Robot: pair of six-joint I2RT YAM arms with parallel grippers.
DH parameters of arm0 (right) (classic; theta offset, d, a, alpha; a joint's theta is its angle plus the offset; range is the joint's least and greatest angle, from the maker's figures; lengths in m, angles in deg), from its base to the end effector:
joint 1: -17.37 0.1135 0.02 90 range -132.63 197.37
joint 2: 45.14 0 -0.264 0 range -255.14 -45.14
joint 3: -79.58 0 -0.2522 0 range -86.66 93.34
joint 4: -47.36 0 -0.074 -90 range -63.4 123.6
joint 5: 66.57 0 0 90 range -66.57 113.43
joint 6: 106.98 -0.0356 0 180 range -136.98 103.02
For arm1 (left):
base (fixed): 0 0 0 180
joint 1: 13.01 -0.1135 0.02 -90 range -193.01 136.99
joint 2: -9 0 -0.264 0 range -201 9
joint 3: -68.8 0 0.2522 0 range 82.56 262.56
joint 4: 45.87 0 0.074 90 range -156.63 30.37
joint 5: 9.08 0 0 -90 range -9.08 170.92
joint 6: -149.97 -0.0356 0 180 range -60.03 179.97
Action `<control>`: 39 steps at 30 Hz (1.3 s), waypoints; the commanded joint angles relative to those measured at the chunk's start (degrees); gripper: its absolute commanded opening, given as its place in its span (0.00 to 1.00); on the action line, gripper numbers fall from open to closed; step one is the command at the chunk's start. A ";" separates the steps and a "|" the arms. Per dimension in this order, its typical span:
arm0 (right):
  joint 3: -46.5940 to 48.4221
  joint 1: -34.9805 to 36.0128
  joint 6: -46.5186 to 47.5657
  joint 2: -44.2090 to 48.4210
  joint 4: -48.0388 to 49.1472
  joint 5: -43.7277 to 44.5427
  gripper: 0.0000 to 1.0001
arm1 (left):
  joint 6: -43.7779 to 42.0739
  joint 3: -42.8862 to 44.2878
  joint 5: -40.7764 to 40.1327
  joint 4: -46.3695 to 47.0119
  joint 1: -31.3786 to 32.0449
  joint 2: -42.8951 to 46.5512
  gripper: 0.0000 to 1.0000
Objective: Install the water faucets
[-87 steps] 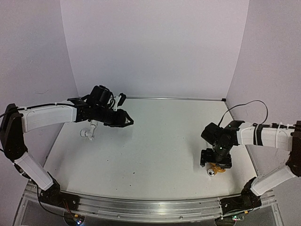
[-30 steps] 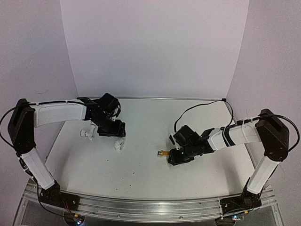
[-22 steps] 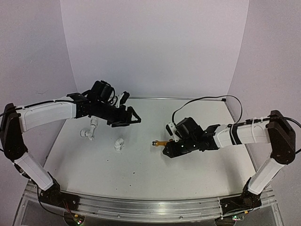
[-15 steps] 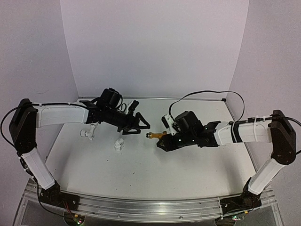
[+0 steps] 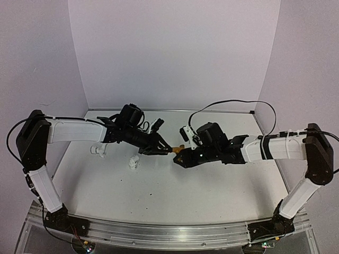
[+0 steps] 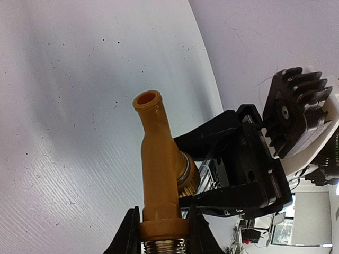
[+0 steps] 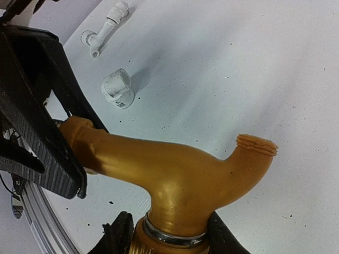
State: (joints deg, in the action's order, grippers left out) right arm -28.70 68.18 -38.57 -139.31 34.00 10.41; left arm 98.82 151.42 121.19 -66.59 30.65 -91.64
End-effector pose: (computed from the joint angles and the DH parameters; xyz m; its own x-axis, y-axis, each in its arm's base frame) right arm 0.2215 0.2844 0.2169 -0.6641 -0.2472 -0.7056 -0.6735 0.6077 0.4210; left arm 0.2644 -0.2842 0.2316 -0.9118 0.2085 -0.3537 0.4103 0.4298 -0.8043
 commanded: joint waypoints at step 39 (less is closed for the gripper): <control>-2.25 -10.99 -37.39 -5.18 54.24 -48.98 0.29 | -18.21 -5.85 10.50 14.19 -0.44 14.28 0.00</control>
State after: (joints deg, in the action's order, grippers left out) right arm -33.18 56.92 -75.79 -144.05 83.29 -37.83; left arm 81.99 145.43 129.96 -55.44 30.21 -79.38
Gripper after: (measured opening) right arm 0.431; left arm 0.256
